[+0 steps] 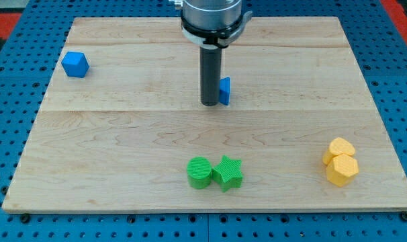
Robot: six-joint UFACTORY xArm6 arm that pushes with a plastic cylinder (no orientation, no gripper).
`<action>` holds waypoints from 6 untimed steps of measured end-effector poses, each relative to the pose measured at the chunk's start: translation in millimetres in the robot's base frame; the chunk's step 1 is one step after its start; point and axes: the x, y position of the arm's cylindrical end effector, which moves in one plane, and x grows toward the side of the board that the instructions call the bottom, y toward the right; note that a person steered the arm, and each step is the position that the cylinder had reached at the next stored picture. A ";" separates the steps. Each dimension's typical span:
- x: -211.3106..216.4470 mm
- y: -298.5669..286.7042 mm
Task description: Move the blue cube left to the blue triangle
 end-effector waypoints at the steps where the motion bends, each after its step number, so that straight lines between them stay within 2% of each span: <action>1: 13.0 -87.8; 2: 9.6 -217.3; 3: -1.7 -298.0; 4: -10.3 -299.5; 5: -59.5 -293.8; 6: -83.0 -262.9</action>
